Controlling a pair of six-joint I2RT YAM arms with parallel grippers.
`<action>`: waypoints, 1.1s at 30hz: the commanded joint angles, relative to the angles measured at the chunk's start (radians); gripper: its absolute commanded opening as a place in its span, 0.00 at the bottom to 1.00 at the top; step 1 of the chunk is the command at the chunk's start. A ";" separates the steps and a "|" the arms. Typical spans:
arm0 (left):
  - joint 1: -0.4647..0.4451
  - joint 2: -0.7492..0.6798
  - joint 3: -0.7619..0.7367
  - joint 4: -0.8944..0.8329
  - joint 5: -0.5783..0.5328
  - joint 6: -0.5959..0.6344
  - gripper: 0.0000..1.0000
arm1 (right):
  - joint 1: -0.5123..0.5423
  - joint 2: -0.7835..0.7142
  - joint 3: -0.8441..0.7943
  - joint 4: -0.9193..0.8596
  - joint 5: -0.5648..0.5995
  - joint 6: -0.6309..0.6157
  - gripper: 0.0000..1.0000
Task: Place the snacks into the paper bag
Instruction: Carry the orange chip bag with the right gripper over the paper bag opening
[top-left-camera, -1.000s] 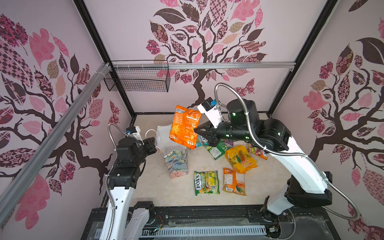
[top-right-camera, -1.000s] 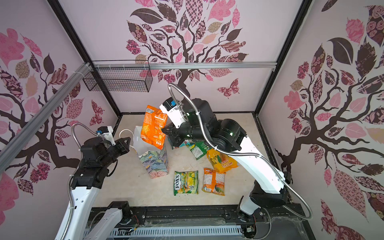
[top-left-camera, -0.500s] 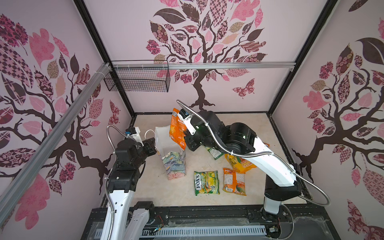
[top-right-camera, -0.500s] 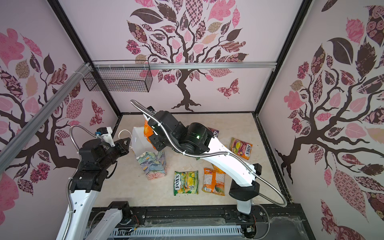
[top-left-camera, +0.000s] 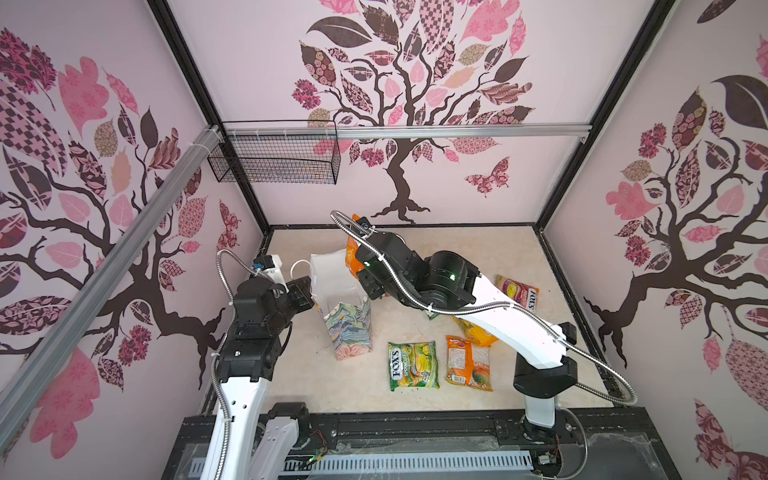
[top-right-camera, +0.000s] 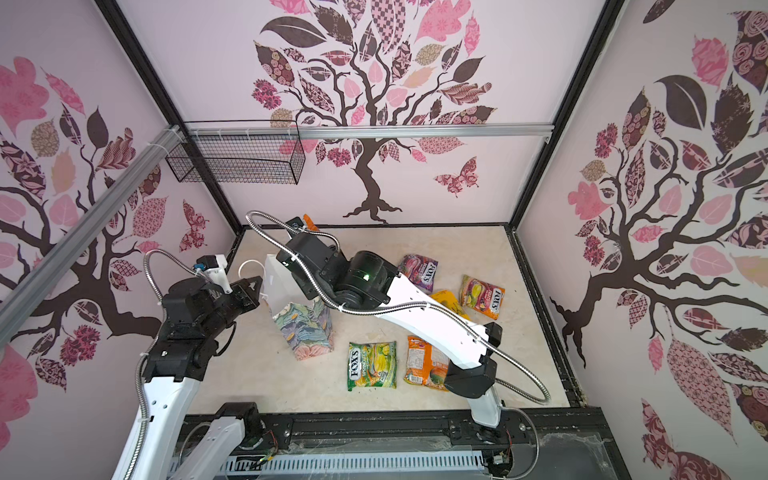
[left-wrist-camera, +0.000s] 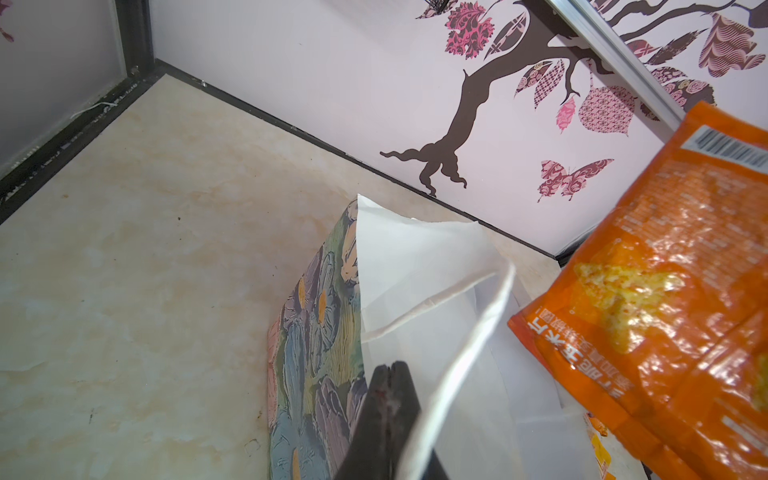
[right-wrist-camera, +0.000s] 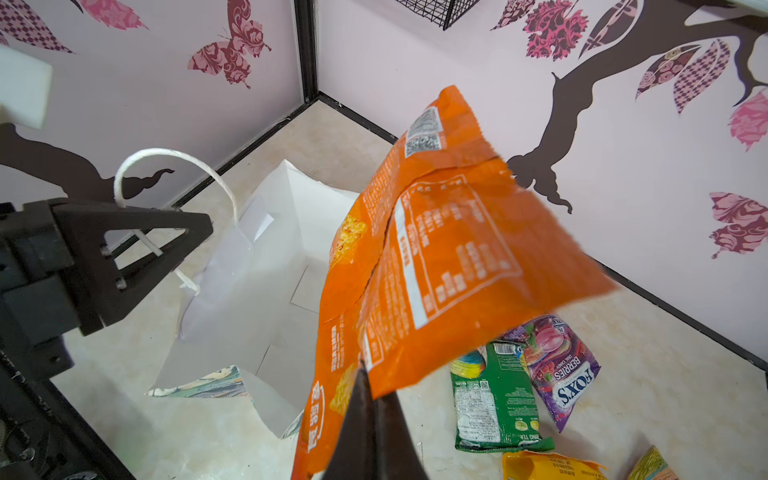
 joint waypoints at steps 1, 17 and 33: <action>-0.002 -0.009 -0.020 0.010 0.010 0.012 0.05 | 0.009 0.033 0.015 0.043 0.026 0.012 0.00; -0.002 -0.008 -0.023 0.010 -0.002 0.019 0.05 | 0.046 0.050 -0.037 0.160 0.036 0.023 0.00; -0.002 -0.008 -0.018 -0.010 -0.016 0.034 0.05 | 0.046 0.033 -0.203 0.258 0.185 0.036 0.00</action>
